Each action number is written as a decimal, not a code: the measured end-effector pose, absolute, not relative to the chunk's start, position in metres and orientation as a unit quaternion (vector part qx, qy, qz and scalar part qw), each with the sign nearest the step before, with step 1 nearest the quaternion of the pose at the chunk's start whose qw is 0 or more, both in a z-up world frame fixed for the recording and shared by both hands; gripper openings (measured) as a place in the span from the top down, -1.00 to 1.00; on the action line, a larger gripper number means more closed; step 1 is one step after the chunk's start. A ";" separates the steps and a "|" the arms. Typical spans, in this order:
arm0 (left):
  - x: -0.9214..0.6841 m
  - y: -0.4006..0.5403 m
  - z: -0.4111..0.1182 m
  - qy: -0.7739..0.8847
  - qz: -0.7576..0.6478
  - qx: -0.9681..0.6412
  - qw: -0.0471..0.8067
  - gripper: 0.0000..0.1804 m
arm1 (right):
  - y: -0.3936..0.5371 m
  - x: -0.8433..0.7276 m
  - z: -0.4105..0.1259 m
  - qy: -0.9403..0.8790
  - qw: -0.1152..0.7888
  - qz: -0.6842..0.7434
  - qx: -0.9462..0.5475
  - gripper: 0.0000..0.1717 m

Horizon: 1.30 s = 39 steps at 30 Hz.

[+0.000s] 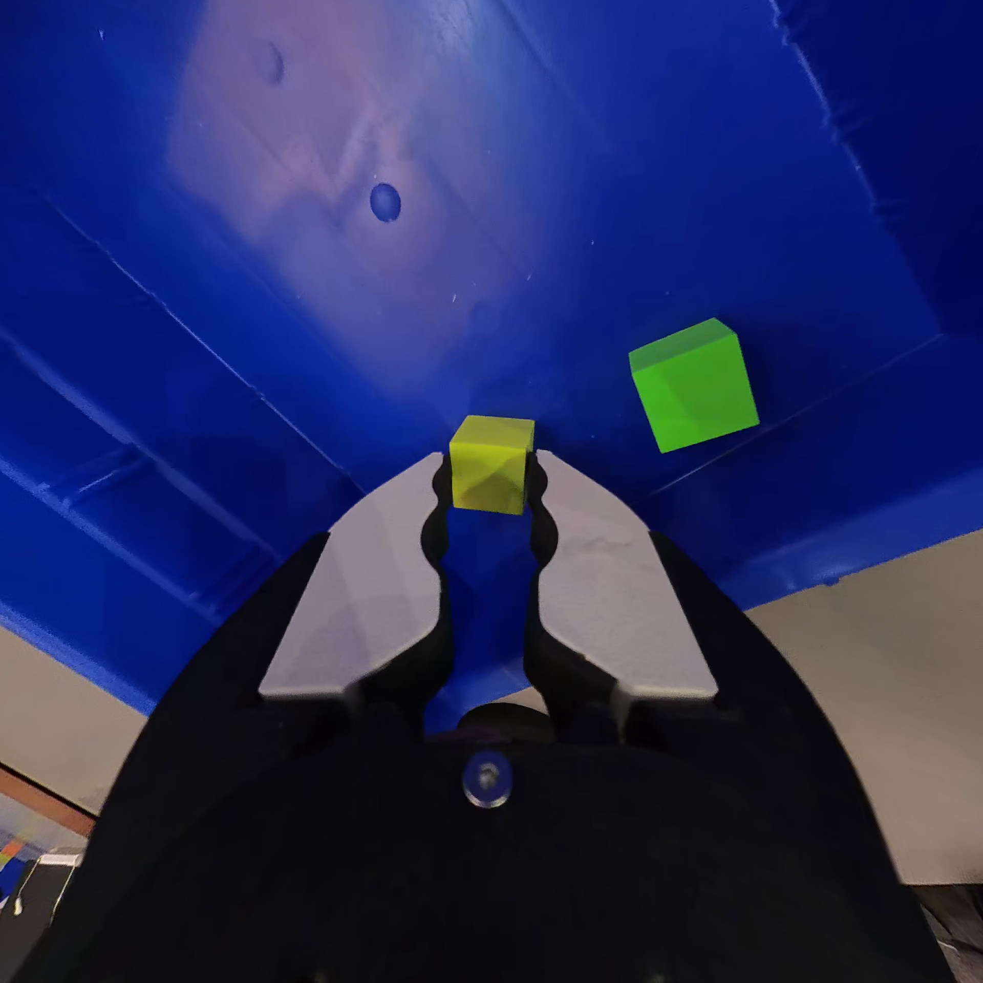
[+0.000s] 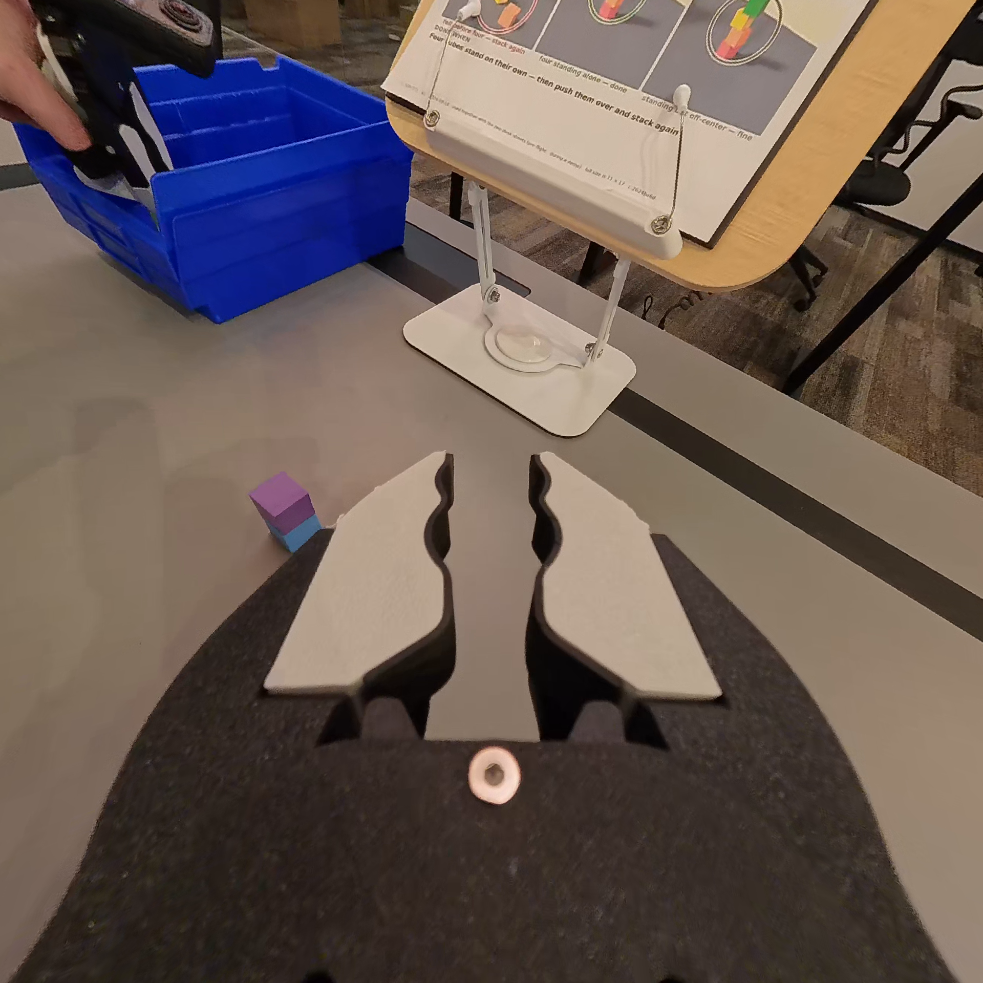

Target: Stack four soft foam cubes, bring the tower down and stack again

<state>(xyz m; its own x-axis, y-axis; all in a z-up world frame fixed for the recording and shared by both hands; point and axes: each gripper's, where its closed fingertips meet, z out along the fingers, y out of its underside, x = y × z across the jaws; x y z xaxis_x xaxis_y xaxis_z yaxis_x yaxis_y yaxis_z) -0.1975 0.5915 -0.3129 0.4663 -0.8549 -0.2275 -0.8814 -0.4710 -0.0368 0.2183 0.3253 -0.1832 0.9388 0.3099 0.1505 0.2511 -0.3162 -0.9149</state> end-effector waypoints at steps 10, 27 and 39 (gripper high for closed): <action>-0.191 0.590 -0.300 0.512 0.076 -0.847 0.121 0.71 | 0.324 0.214 -0.181 -0.178 0.560 0.027 -0.809 0.69; -0.086 0.473 -0.173 0.587 -0.089 -0.731 0.336 0.72 | 0.317 0.173 -0.169 -0.250 0.578 0.051 -0.775 0.67; 0.043 0.316 -0.126 0.659 -0.354 -0.547 0.376 0.72 | 0.291 0.065 -0.150 -0.333 0.607 0.218 -0.688 0.57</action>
<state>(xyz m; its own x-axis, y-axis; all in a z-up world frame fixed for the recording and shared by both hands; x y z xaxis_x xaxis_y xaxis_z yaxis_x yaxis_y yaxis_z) 0.0432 0.3163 -0.1261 -0.1197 -0.9870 -0.1075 -0.4547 0.1507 -0.8778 0.0647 0.2912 -0.1496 0.6837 0.7222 0.1046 0.1932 -0.0409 -0.9803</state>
